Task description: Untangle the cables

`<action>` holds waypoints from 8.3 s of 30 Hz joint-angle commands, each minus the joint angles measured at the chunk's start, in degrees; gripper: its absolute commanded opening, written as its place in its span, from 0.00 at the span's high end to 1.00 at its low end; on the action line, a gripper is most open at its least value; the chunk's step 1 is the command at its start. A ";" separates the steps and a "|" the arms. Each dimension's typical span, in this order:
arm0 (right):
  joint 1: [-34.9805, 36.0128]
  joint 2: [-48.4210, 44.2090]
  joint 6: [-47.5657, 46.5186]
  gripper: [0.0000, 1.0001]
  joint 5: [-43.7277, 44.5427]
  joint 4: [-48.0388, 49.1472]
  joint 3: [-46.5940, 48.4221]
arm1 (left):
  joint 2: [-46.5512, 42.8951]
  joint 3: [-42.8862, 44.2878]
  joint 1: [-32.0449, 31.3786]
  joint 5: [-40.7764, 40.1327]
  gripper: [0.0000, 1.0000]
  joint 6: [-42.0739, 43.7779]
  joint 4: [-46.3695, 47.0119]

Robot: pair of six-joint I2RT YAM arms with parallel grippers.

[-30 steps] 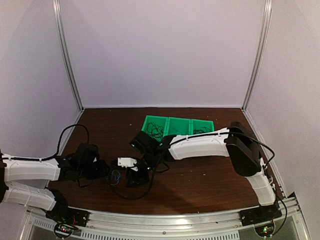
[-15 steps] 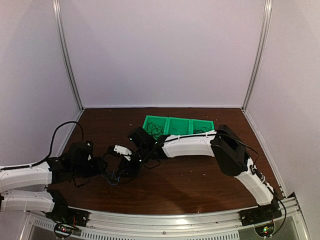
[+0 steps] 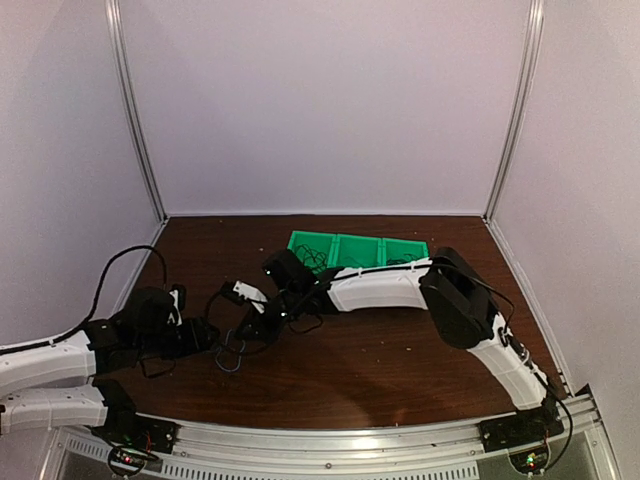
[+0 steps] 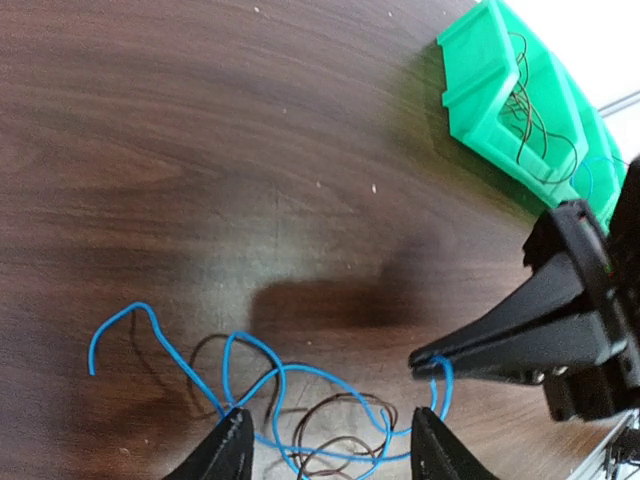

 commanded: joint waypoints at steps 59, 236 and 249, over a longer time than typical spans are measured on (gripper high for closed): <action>-30.89 -33.99 -5.59 1.00 3.94 -4.21 -5.83 | 11.55 -5.18 0.32 6.79 1.00 -0.26 13.32; -6.36 -17.37 -0.14 1.00 -7.38 -7.24 -18.68 | 20.06 -5.85 -0.20 12.21 0.52 15.74 29.93; -7.36 -17.30 -0.56 1.00 -7.78 -9.40 -17.38 | 32.84 0.67 -5.33 7.77 0.95 28.33 34.20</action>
